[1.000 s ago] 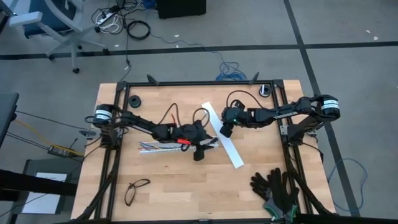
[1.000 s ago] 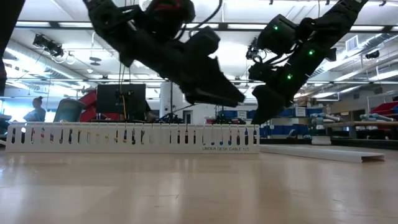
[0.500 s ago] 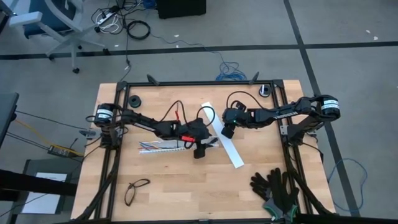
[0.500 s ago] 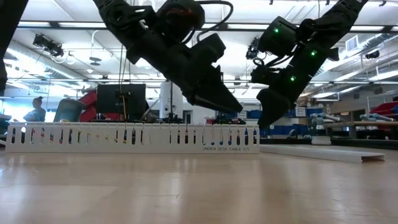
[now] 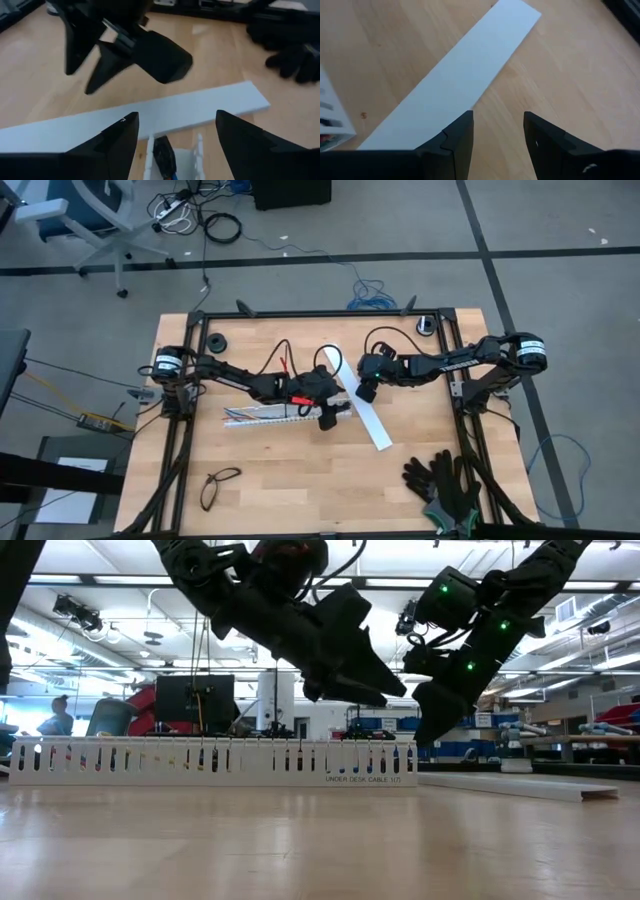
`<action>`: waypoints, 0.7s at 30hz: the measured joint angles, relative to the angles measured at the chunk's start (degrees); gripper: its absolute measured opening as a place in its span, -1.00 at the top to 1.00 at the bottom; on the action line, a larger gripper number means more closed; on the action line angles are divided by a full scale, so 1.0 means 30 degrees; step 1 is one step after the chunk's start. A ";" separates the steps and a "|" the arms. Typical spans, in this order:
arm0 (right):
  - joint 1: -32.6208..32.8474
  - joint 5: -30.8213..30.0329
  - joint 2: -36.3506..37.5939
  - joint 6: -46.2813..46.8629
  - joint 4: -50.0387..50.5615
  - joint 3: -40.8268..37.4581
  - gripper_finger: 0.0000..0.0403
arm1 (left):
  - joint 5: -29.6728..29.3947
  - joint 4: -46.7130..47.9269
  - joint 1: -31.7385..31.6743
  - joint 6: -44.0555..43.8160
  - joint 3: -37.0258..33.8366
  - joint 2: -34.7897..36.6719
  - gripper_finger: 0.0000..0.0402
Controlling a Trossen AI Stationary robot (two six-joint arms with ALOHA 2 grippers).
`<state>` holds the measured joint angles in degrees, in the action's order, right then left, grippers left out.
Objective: Ziptie cables
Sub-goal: Close the white cable duct using the cover
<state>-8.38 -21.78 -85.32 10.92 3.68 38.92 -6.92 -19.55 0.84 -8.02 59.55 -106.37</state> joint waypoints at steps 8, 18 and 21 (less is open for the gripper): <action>0.0029 0.0831 0.0000 0.0029 -0.0030 0.0000 0.23 | -0.0223 0.0605 0.0089 -0.0418 -0.0013 -0.0663 -0.28; 0.0029 0.0831 0.0000 0.0007 0.0024 -0.0007 0.23 | 0.0817 0.0348 0.0248 -0.0404 0.0051 -0.1574 -0.58; 0.0029 0.0831 0.0000 0.0007 0.0050 -0.0007 0.24 | 0.0980 0.0952 0.0255 0.0227 0.0051 -0.1784 -0.59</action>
<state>-8.29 -19.29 -85.32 10.94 3.83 38.89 -3.98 -16.70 1.61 -7.34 59.70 -111.72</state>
